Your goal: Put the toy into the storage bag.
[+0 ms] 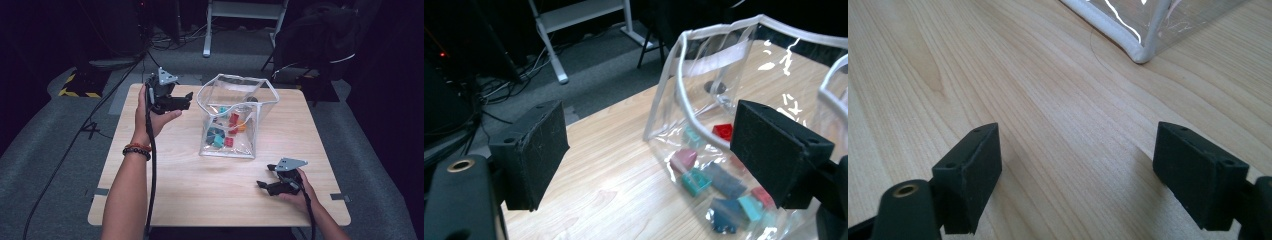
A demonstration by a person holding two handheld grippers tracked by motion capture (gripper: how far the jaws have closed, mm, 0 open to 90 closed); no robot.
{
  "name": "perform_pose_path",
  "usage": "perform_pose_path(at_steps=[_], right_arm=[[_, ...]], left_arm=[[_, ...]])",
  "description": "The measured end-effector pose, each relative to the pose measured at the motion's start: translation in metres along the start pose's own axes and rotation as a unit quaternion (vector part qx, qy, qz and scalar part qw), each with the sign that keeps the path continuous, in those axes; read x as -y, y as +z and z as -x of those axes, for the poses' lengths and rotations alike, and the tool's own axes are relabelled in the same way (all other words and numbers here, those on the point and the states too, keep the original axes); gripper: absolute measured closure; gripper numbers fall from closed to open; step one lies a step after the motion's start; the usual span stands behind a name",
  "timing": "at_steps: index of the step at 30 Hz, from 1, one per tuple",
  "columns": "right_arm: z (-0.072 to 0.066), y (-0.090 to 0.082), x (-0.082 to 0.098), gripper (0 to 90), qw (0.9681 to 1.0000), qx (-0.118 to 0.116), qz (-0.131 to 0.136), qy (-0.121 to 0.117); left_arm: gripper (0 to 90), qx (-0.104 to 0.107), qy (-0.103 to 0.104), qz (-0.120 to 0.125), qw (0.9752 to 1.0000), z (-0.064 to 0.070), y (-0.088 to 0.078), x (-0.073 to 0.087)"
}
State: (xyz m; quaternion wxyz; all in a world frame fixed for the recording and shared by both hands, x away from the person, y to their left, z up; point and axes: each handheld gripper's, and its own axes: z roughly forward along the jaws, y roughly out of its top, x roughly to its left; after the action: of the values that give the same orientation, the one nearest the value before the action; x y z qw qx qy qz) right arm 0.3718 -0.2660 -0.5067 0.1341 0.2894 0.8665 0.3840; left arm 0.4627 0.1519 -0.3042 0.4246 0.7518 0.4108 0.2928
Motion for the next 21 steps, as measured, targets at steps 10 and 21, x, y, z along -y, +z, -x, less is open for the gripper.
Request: perform_pose_path(at_steps=[10,21], right_arm=[[0.0,0.0,0.0,19.8,1.0,0.0,0.0,0.0],[0.0,0.0,0.0,19.4,1.0,-0.001,0.0,0.001]], left_arm=[[16.0,-0.004,0.015,-0.021,0.9996,-0.008,-0.005,0.022],[16.2,-0.012,0.037,-0.064,0.9972,-0.011,-0.007,0.054]])
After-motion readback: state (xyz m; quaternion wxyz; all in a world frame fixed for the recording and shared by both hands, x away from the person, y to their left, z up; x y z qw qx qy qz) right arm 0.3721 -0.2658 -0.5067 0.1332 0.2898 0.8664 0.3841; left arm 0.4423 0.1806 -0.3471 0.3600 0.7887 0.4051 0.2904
